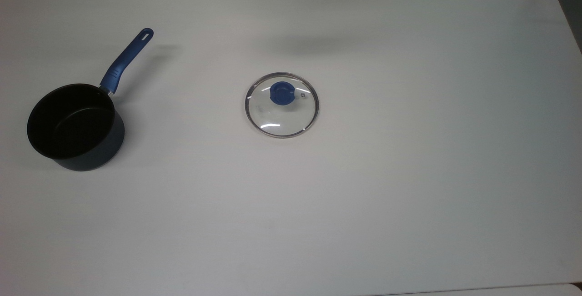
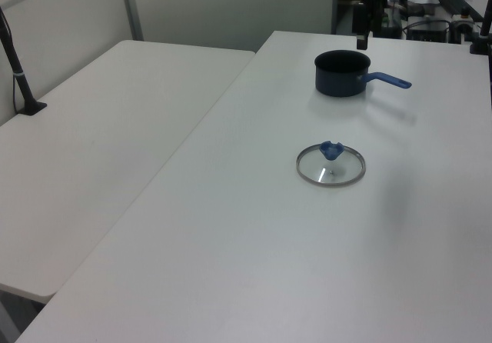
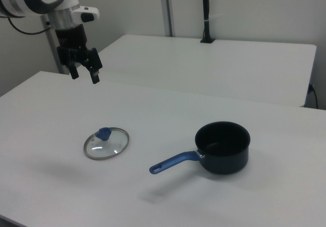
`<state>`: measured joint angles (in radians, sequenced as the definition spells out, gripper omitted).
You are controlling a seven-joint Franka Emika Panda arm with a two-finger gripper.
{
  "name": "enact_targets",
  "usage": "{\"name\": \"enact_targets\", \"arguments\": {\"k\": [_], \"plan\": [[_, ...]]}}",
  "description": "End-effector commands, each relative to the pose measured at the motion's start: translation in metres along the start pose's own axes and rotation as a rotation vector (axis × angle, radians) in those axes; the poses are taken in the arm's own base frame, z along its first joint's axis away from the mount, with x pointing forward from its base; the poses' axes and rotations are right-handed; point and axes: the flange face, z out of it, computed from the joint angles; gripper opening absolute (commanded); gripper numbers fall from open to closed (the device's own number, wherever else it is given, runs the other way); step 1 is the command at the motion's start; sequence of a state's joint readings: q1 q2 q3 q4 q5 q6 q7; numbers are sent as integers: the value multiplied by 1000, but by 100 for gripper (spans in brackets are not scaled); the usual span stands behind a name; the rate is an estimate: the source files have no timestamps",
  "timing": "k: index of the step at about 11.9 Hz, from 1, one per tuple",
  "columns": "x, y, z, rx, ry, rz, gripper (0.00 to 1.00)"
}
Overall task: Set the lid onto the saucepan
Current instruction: 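Move the gripper down over the glass lid's blue knob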
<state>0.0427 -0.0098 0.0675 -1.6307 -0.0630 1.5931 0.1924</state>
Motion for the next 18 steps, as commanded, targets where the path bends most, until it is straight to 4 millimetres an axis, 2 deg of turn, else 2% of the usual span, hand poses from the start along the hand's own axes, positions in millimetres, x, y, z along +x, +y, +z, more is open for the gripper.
{"name": "enact_targets", "arguments": {"k": [1,4,7,9,12,14,17,18], "plan": [[-3,2,-2,7,-26,-17,100],[0,2,3,9,-28,-34,100],[6,-3,25,31,-42,-145,100],[13,-10,64,32,-76,-232,100],[42,-28,125,37,-92,-211,100],[48,-59,166,33,-85,-238,100],[53,-72,206,30,-102,-257,100],[55,-82,219,31,-100,-269,100]]}}
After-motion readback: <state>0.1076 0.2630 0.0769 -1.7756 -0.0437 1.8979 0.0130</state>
